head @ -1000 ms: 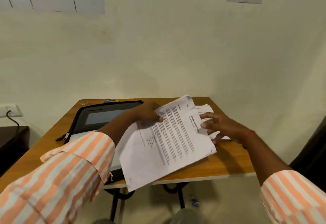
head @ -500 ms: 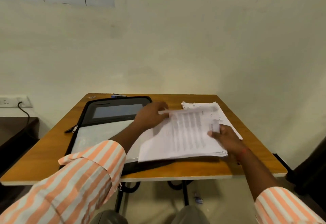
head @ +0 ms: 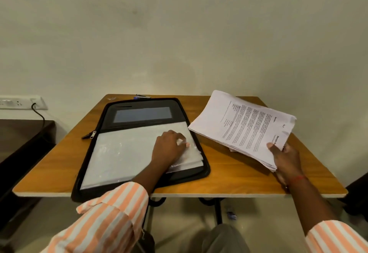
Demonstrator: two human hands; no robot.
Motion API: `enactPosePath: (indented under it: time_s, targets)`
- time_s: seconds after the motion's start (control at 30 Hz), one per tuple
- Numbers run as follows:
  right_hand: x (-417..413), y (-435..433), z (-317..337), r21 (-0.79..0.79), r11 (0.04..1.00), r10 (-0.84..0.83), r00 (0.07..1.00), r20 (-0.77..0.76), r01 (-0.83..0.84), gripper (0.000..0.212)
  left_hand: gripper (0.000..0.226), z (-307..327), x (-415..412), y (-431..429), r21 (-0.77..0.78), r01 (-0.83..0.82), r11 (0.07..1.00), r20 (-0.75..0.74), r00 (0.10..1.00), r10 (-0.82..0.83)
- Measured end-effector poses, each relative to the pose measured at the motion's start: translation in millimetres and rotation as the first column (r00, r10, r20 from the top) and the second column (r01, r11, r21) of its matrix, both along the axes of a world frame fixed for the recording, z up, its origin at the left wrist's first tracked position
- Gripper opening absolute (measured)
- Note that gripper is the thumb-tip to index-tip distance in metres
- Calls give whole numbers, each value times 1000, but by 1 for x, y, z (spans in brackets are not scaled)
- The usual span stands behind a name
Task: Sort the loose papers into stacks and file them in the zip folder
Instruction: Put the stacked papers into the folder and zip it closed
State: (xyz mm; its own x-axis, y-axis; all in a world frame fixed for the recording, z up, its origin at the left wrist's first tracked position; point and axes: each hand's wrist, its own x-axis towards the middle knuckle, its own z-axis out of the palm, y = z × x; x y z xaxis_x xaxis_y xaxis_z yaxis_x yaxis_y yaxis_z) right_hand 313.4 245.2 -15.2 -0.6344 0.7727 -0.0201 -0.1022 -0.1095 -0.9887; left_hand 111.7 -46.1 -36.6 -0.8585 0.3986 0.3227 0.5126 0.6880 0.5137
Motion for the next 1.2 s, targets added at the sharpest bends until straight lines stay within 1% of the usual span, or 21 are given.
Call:
enactPosePath:
  time_s: [0.1, 0.2, 0.37, 0.47, 0.6, 0.73, 0.9, 1.0, 1.2]
  targets:
    - [-1, -1, 0, 6, 1000, 1, 1000, -8, -1, 33, 16, -2, -1, 1, 64, -40, 997, 43, 998, 37]
    - [1, -1, 0, 28, 1000, 7, 1000, -1, -7, 32, 9, -4, -3, -2, 180, -80, 980, 130, 990, 57]
    - [2, -2, -2, 43, 999, 4, 1000, 17, -5, 35, 11, -4, -6, -7, 370, -98, 924, 194, 981, 26]
    - [2, -1, -4, 55, 998, 9, 999, 31, -11, 36, 14, -4, -9, -8, 412, -99, 906, 222, 975, 5]
    - [1, 2, -6, 76, 997, 19, 998, 57, -24, 37, 15, 6, -17, -7, 385, -73, 920, 231, 973, -20]
    - [-1, 6, -8, 56, 996, 58, 995, 85, -63, 36, 11, 18, -24, -6, 303, -70, 950, 268, 963, -14]
    - [-5, 17, -3, 41, 984, 164, 974, 157, -172, 37, 11, 22, -22, -4, 233, -45, 972, 267, 964, -19]
    - [-8, 22, 5, 68, 970, 214, 955, 206, -232, 36, 11, 24, -20, -3, 194, -32, 981, 255, 967, -19]
    - [-10, 23, 32, 29, 931, 348, 908, 235, -364, 27, 10, 22, -19, -2, 152, -16, 988, 251, 968, -23]
